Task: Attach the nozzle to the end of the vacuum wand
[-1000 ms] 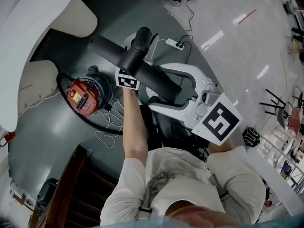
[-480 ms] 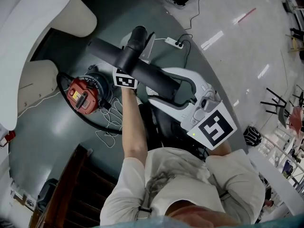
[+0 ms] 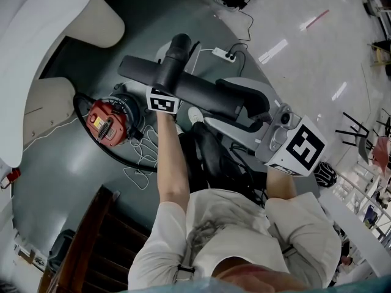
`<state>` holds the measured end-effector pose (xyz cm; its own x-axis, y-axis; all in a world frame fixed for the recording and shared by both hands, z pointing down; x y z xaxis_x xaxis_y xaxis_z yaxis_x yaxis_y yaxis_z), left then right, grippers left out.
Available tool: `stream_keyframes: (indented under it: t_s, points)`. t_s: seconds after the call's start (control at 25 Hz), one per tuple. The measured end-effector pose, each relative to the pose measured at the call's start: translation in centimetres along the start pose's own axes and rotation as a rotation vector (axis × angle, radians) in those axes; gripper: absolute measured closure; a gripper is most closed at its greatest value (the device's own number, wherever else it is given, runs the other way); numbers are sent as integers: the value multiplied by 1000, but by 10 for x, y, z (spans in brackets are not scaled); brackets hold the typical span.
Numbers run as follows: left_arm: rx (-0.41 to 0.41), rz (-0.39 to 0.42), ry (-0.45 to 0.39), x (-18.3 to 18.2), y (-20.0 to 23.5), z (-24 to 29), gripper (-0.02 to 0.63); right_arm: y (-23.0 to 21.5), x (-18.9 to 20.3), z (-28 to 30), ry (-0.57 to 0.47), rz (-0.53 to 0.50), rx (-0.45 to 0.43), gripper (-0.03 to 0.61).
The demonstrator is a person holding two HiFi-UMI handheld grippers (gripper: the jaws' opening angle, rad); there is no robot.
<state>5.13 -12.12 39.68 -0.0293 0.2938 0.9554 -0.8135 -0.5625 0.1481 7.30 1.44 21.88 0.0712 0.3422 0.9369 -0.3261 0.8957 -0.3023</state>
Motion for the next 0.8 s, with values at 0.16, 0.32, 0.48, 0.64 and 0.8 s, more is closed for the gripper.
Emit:
stream_keyframes:
  t_s: [0.16, 0.32, 0.48, 0.64, 0.8]
  points:
    - [3, 0, -2, 3, 1, -4, 489, 0, -2, 0, -31, 28, -1, 339]
    - [5, -3, -1, 1, 1, -1, 489, -1, -1, 2, 11, -29, 11, 338]
    - [1, -4, 1, -4, 0, 3, 489, -4, -1, 5, 52, -111, 49, 339]
    - [1, -7, 4, -6, 1, 2, 489, -6, 9, 8, 110, -155, 87, 341]
    - [2, -8, 2, -6, 1, 4, 489, -9, 22, 13, 170, -204, 117, 341]
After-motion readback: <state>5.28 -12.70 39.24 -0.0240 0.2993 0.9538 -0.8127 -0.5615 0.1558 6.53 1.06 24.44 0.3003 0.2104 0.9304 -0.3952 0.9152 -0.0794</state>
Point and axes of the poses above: the fingertips, and each gripper's own axes: z forward along the fingers, y to its left, x out of its underside, the point moved 2 cm from there along -z, backward along the fingers, and after that the axes turned 5 degrees about -x, right-handed, at the moved point
